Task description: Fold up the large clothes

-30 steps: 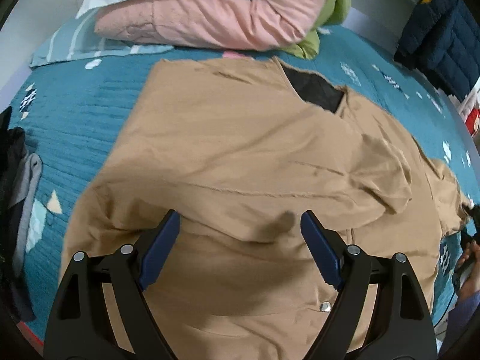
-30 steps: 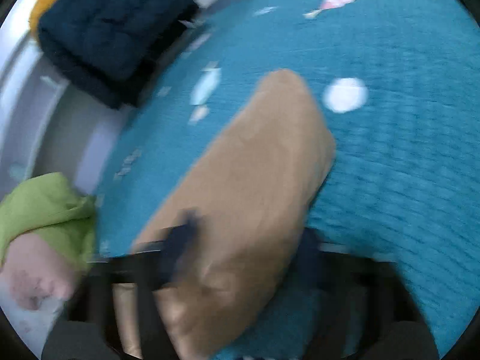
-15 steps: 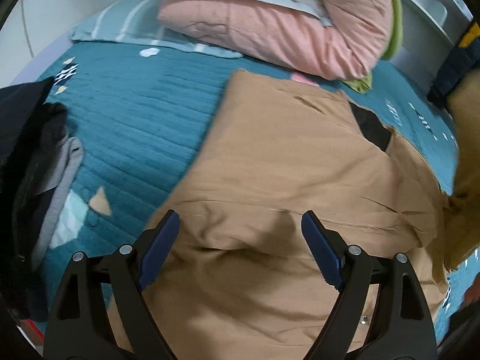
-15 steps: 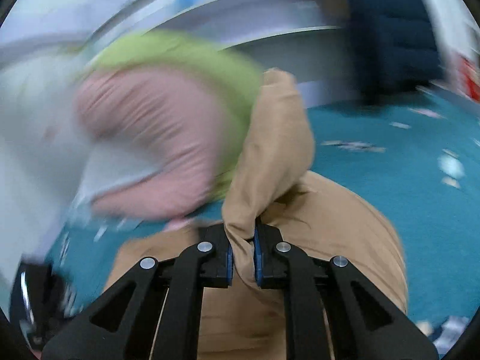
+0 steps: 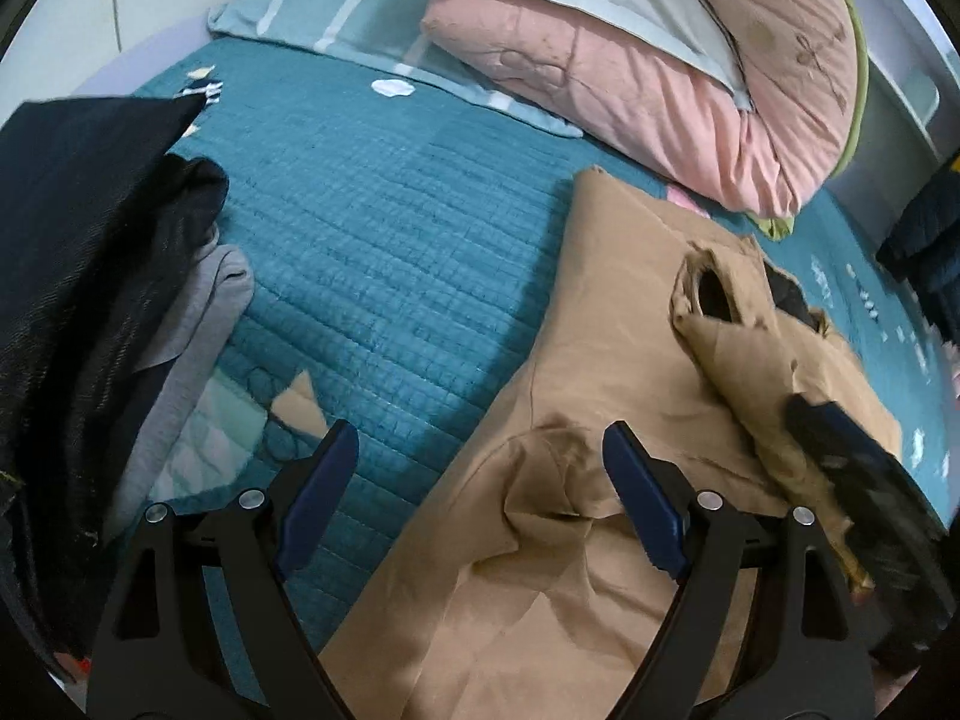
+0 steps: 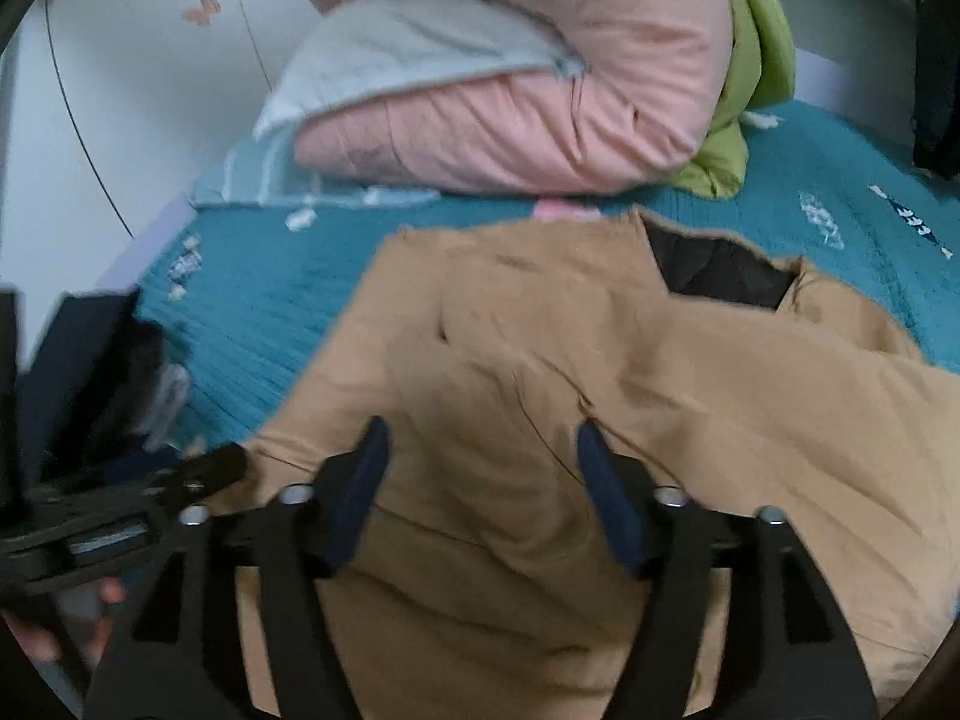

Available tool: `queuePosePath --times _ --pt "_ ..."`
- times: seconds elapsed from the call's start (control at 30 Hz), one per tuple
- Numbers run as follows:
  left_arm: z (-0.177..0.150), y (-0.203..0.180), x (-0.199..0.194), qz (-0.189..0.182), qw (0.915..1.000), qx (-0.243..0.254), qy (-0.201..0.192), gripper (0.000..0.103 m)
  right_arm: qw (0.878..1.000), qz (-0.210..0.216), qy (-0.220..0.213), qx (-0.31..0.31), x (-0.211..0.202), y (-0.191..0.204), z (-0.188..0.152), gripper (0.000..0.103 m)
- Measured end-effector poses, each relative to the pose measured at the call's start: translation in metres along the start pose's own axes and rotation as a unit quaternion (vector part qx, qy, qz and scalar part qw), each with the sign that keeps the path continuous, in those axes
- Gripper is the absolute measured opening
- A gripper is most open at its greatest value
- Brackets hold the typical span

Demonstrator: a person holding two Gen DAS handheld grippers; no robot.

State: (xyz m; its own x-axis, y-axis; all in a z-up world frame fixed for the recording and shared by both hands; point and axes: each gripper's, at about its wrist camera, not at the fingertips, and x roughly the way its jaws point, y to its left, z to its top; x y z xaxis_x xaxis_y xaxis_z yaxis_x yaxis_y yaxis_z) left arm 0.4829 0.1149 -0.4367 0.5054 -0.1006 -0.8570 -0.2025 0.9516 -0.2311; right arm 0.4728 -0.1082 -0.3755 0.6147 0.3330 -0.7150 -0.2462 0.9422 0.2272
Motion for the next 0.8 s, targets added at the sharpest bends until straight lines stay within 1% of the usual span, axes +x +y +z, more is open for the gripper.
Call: queuePosePath --times 0.07,0.1,0.17,0.2,0.27,0.33,0.4,0.43,0.5,0.53,0.57,0.6,0.63,0.67,0.7,0.73,0.8 --pt "0.002 0.001 0.001 -0.016 0.9998 -0.011 0.007 0.084 0.999 0.000 -0.026 0.023 -0.024 -0.012 0.009 0.066" --pt "0.002 0.000 0.002 -0.021 0.9997 -0.011 0.010 0.084 0.999 -0.003 -0.032 0.031 -0.024 -0.011 0.015 0.066" --pt "0.003 -0.008 0.001 -0.035 0.9993 0.000 0.012 0.084 0.996 -0.024 -0.050 0.073 -0.043 -0.043 0.027 0.069" --pt "0.005 -0.013 -0.001 -0.033 0.9994 0.011 0.007 0.084 0.994 -0.032 -0.055 0.086 -0.049 -0.053 0.029 0.070" --pt "0.015 -0.023 0.000 -0.029 0.9993 0.024 0.004 0.085 0.986 -0.066 -0.072 0.135 -0.062 -0.103 0.034 0.070" --pt "0.035 -0.034 0.007 -0.025 0.9989 0.038 0.012 0.086 0.975 -0.098 -0.071 0.185 -0.072 -0.152 0.030 0.070" --pt "0.057 -0.047 0.016 -0.028 0.9979 0.057 0.014 0.086 0.965 -0.106 -0.068 0.228 -0.076 -0.190 0.025 0.070" --pt "0.065 -0.050 0.021 -0.034 0.9976 0.058 0.017 0.087 0.955 -0.109 -0.063 0.267 -0.077 -0.220 0.017 0.070" --pt "0.084 -0.060 0.040 -0.057 0.9955 0.059 0.046 0.087 0.941 -0.101 -0.058 0.319 -0.075 -0.252 0.003 0.070" --pt "0.092 -0.065 0.050 -0.068 0.9941 0.061 0.059 0.087 0.932 -0.086 -0.051 0.349 -0.068 -0.269 -0.006 0.070" --pt "0.099 -0.071 0.061 -0.066 0.9935 0.065 0.066 0.087 0.927 -0.075 -0.044 0.365 -0.064 -0.280 -0.011 0.070" --pt "0.103 -0.075 0.067 -0.059 0.9933 0.071 0.069 0.087 0.924 -0.061 -0.037 0.375 -0.058 -0.287 -0.015 0.070" --pt "0.107 -0.080 0.075 -0.051 0.9931 0.078 0.072 0.087 0.925 -0.040 -0.032 0.377 -0.049 -0.293 -0.018 0.070" --pt "0.111 -0.083 0.084 -0.049 0.9927 0.079 0.078 0.087 0.923 -0.030 -0.025 0.382 -0.039 -0.297 -0.021 0.070" --pt "0.113 -0.084 0.091 -0.056 0.9917 0.077 0.087 0.087 0.923 -0.018 -0.022 0.384 -0.031 -0.298 -0.021 0.070" --pt "0.115 -0.085 0.099 -0.059 0.9910 0.072 0.096 0.087 0.924 -0.003 -0.023 0.381 -0.026 -0.300 -0.020 0.070" --pt "0.116 -0.084 0.112 -0.058 0.9899 0.066 0.112 0.087 0.928 0.007 -0.028 0.371 -0.021 -0.299 -0.017 0.071"
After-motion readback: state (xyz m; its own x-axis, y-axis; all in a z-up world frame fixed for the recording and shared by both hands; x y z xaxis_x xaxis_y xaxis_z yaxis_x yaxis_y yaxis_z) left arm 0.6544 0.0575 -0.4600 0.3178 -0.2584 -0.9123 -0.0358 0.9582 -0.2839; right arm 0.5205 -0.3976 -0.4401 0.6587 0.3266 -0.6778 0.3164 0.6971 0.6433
